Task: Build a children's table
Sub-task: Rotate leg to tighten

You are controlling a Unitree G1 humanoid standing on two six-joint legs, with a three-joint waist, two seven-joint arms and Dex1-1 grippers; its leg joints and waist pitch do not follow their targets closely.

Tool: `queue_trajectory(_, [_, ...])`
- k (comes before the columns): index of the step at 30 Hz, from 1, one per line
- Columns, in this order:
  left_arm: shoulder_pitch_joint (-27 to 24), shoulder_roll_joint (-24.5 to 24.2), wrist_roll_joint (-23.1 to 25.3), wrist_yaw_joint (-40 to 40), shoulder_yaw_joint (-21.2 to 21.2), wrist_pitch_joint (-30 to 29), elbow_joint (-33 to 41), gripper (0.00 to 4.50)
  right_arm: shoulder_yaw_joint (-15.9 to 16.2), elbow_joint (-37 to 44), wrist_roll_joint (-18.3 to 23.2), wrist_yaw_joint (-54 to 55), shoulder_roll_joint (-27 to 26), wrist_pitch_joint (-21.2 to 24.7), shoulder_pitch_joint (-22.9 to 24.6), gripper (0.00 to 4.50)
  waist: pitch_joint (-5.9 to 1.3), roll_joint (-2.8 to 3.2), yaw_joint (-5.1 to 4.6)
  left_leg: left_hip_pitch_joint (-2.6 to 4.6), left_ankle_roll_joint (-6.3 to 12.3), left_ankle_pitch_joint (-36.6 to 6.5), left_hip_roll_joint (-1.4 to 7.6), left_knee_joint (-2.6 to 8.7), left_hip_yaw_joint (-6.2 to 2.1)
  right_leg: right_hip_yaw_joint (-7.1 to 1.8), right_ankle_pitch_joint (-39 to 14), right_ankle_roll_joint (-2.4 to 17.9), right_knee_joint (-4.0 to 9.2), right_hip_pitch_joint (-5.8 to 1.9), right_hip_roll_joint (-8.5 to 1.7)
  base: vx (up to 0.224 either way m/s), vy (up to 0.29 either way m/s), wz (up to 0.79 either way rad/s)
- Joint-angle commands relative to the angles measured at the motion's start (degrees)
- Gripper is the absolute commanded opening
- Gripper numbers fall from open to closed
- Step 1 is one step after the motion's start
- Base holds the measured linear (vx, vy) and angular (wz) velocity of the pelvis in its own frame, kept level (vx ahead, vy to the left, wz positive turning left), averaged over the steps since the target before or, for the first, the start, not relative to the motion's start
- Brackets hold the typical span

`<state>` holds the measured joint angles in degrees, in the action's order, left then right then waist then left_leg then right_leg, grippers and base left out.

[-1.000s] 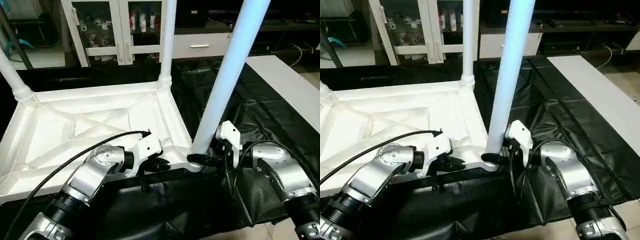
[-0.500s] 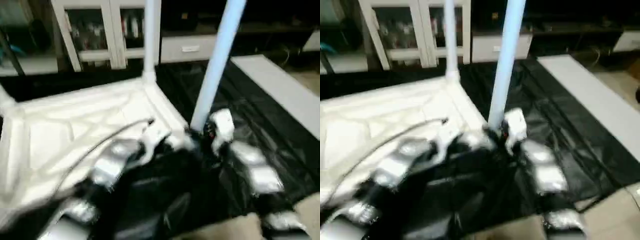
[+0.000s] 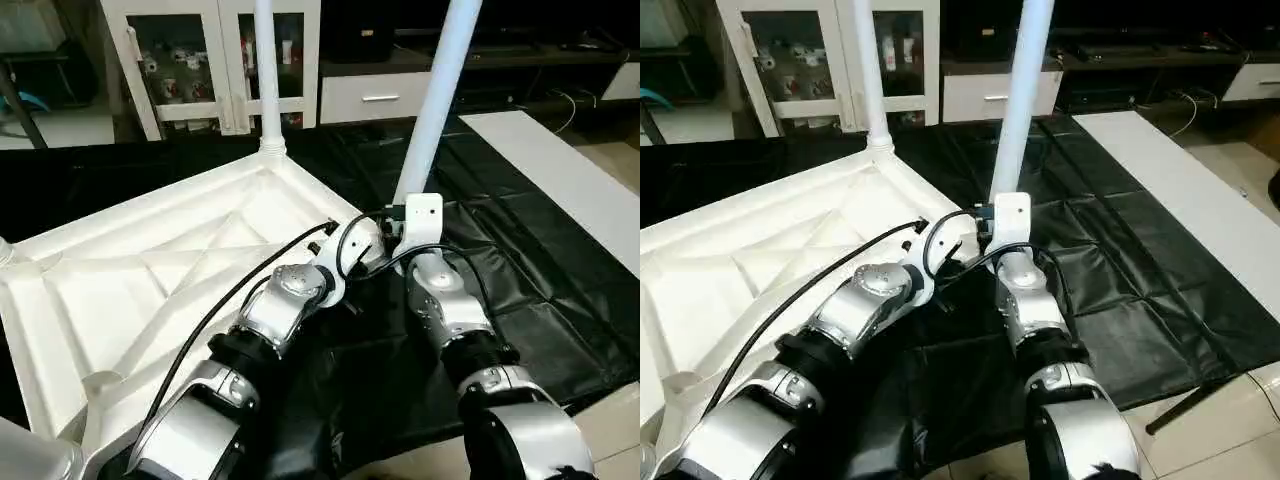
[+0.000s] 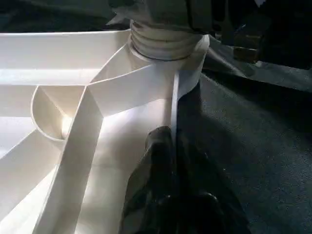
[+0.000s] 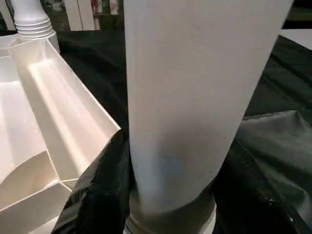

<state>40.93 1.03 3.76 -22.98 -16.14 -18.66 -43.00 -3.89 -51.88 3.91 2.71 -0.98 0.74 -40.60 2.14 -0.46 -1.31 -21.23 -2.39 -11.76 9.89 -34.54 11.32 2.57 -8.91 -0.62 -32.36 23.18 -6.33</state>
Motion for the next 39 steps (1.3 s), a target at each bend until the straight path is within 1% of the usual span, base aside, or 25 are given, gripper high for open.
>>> queue_trajectory(1, [1.9,-1.4,0.4,7.1,3.9,4.4,-1.3,0.0,2.6,-1.1,0.6,-3.8,-4.0,-0.7,0.8,1.97,-3.25,-0.36,-0.17,0.78,1.06,-21.1,2.2,4.99,-1.42,-0.71,-23.1,8.9,4.3,-1.21,-1.57,0.0,0.0,0.0])
queue_trajectory(2, [1.4,-2.0,0.2,4.9,3.4,4.3,-0.5,0.0,3.1,1.9,0.7,-6.0,-3.2,-1.6,1.9,2.31,-3.28,-0.39,-0.17,0.69,1.27,-20.7,2.21,4.99,-1.36,-0.74,-22.6,9.1,4.24,-1.35,-1.59,0.0,0.0,0.0])
queue_trajectory(4, [1.1,-2.3,0.2,4.1,3.2,4.3,-0.1,0.0,3.1,3.0,0.9,-7.0,-2.9,-1.6,2.4,2.52,-3.24,-0.44,-0.09,0.72,1.69,-20.0,2.25,5.02,-1.29,-0.81,-22.2,9.4,4.19,-1.37,-1.57,0.0,0.0,0.0])
queue_trajectory(5, [-0.1,-3.5,0.6,1.7,2.3,4.7,1.5,0.0,4.2,7.4,0.9,-9.4,-1.7,-1.0,4.5,2.66,-3.07,-0.55,0.03,0.48,2.27,-20.0,2.22,5.09,-1.19,-0.81,-22.4,8.9,4.41,-1.55,-1.47,0.0,0.0,0.0])
queue_trajectory(6, [-0.8,-4.0,0.6,0.4,2.1,4.5,2.4,0.0,4.6,9.6,0.9,-10.8,-1.0,-0.2,5.6,2.68,-3.16,-0.56,-0.04,0.14,2.34,-19.6,2.21,5.14,-1.4,-0.83,-22.6,8.5,4.2,-1.81,-1.62,0.0,0.0,0.0])
queue_trajectory(7, [-1.8,-4.9,0.5,-1.7,1.5,4.6,3.9,0.0,5.1,12.4,1.3,-12.5,-0.1,1.3,7.1,2.86,-3.24,-0.49,-0.47,-0.84,2.37,-17.6,2.33,5.57,-1.92,-0.61,-21.8,8.1,3.8,-2.9,-1.71,0.0,0.0,0.0])
queue_trajectory(8, [-2.5,-5.3,0.5,-3.1,1.1,4.7,4.8,0.0,5.3,14.1,1.6,-13.6,0.4,2.3,8.0,3.0,-3.25,-0.45,-0.75,-0.85,2.38,-16.6,2.49,5.5,-1.92,-0.63,-21.2,8.3,3.74,-2.61,-1.75,0.0,0.0,0.0])
queue_trajectory(9, [-4.9,-6.9,-0.2,-7.8,-0.3,4.8,8.2,0.0,6.8,19.3,3.0,-19.3,3.4,6.9,10.6,3.07,-3.3,-0.37,-0.86,-0.47,2.42,-17.0,2.52,5.38,-1.86,-0.62,-21.2,8.9,3.86,-2.32,-1.71,0.0,0.0,0.0])
queue_trajectory(10, [-5.8,-7.6,-0.4,-9.7,-0.9,4.9,9.6,0.0,7.3,21.1,3.4,-21.3,4.9,8.8,11.5,3.1,-3.36,-0.28,-0.49,0.41,2.77,-17.1,2.79,5.05,-1.54,-0.84,-19.4,10.4,3.99,-1.86,-1.73,0.0,0.0,0.0])
queue_trajectory(11, [-5.8,-7.6,-0.4,-9.7,-0.9,4.9,9.6,0.0,7.3,21.1,3.4,-21.3,4.9,8.8,11.5,3.18,-3.34,-0.24,-0.37,0.61,3.25,-16.6,2.85,4.96,-1.26,-0.99,-17.0,11.9,3.73,-1.68,-1.57,0.051,-0.022,0.13])
queue_trajectory(12, [-6.3,-8.1,-0.6,-10.8,-1.3,4.9,10.4,0.0,7.6,22.2,3.6,-22.5,5.8,9.9,12.0,3.31,-3.32,-0.34,-0.48,0.39,3.33,-16.0,2.73,4.91,-1.19,-1.02,-16.7,12.3,3.6,-1.72,-1.55,0.051,-0.022,0.13])
queue_trajectory(14, [-9.9,-11.8,-2.1,-18.2,-4.0,3.1,17.2,0.0,11.2,30.8,4.8,-34.7,15.6,17.3,15.2,3.5,-3.25,-0.6,0.47,0.34,4.02,-14.2,3.03,4.85,-1.22,-1.12,-16.4,11.8,3.13,-2.2,-1.55,0.0,0.0,0.0])
queue_trajectory(15, [-10.0,-11.9,-2.1,-18.3,-4.0,3.1,17.3,0.0,11.2,31.0,4.8,-34.9,15.7,17.4,15.2,3.55,-3.19,-0.6,0.56,0.3,4.2,-13.4,3.13,4.8,-1.13,-1.26,-15.4,12.2,2.98,-2.1,-1.62,0.0,0.0,0.0])
queue_trajectory(16, [-10.8,-13.1,-2.3,-19.7,-4.6,2.5,19.0,0.0,11.3,33.1,5.4,-38.3,18.8,18.9,15.7,3.63,-3.31,-0.79,0.62,0.14,4.7,-11.8,2.99,4.6,-0.93,-1.28,-13.6,12.7,2.75,-2.11,-1.5,0.054,-0.007,0.04])
queue_trajectory(17, [-11.8,-14.6,-2.6,-21.4,-5.4,2.0,21.0,0.0,11.3,35.5,6.0,-42.3,22.3,20.7,16.0,3.75,-3.35,-0.7,1.0,0.34,5.12,-10.9,3.03,4.43,-0.83,-1.33,-12.2,13.4,2.46,-2.04,-1.51,0.0,0.0,0.0])
queue_trajectory(18, [-12.4,-15.4,-2.8,-22.5,-5.8,1.6,22.3,0.0,11.6,36.7,6.6,-45.2,24.5,21.8,16.2,3.86,-3.55,-0.7,1.11,0.14,5.43,-9.6,3.03,4.29,-0.9,-1.28,-10.6,13.8,2.08,-2.41,-1.59,0.0,0.0,0.0])
queue_trajectory(19, [-12.4,-15.4,-2.8,-22.5,-5.8,1.6,22.3,0.0,11.6,36.7,6.6,-45.2,24.5,21.8,16.2,3.93,-3.5,-0.58,1.35,0.11,5.96,-7.9,3.14,4.26,-0.85,-1.28,-8.6,14.3,1.82,-2.38,-1.59,0.0,0.0,0.0])
queue_trajectory(22, [-13.6,-17.1,-3.0,-25.1,-6.2,0.6,25.2,0.0,12.4,39.3,8.1,-52.9,30.6,24.9,16.3,3.93,-3.44,-0.6,1.63,0.45,6.15,-8.0,3.19,4.17,-0.73,-1.28,-8.1,15.1,1.76,-2.31,-1.5,0.0,0.0,0.0])
queue_trajectory(24, [-14.7,-18.6,-3.0,-28.4,-7.4,-0.6,28.8,0.0,13.1,40.0,9.3,-59.0,35.7,27.1,15.6,3.93,-3.3,-1.05,1.79,0.55,6.3,-8.0,3.39,4.16,-0.6,-1.4,-8.5,15.5,1.82,-2.24,-1.6,0.0,0.0,0.0])
queue_trajectory(25, [-14.9,-18.8,-3.0,-29.0,-8.0,-1.1,29.9,0.0,13.5,39.6,9.6,-60.8,36.5,26.8,15.3,3.93,-3.3,-1.21,1.89,0.61,6.18,-8.2,3.41,4.14,-0.61,-1.4,-9.1,15.6,1.8,-2.29,-1.65,0.0,0.0,0.0])
queue_trajectory(26, [-15.0,-18.9,-2.9,-29.2,-8.1,-1.2,30.2,0.0,13.6,39.5,9.7,-61.3,36.7,26.7,15.1,3.93,-3.19,-1.05,1.97,0.56,6.0,-8.4,3.35,4.13,-0.59,-1.47,-9.6,15.4,1.9,-2.16,-1.73,0.0,0.0,0.0])
queue_trajectory(27, [-15.1,-18.8,-3.1,-29.1,-8.2,-1.6,30.7,0.0,13.9,39.0,9.7,-62.2,36.7,26.7,14.7,3.93,-3.07,-1.37,1.75,0.44,5.65,-9.5,3.29,4.22,-0.58,-1.46,-11.2,15.0,2.06,-2.07,-1.67,0.0,0.0,0.0])
queue_trajectory(30, [-15.3,-18.8,-3.3,-29.0,-8.5,-2.2,31.7,0.0,14.8,37.2,8.8,-63.1,36.2,26.2,13.5,3.93,-3.11,-1.41,1.72,0.53,4.72,-10.5,3.35,4.22,-0.68,-1.5,-13.1,14.3,2.23,-2.01,-1.8,0.0,0.0,0.0])
queue_trajectory(35, [-15.5,-19.0,-3.6,-29.3,-8.8,-2.8,32.7,0.0,15.7,33.5,7.1,-62.8,34.4,25.3,10.8,3.93,-3.2,-1.56,1.63,0.45,4.29,-9.2,3.17,4.08,-0.65,-1.51,-12.5,14.5,2.0,-1.94,-1.6,0.0,0.0,0.0])
queue_trajectory(39, [-16.1,-19.5,-3.3,-30.2,-8.8,-3.8,34.3,0.0,17.1,29.8,6.4,-64.1,33.5,24.4,8.0,3.93,-3.51,-1.68,1.84,0.48,5.14,-6.7,3.19,3.85,-0.68,-1.44,-8.9,15.3,1.43,-2.15,-1.65,0.0,0.0,0.0])
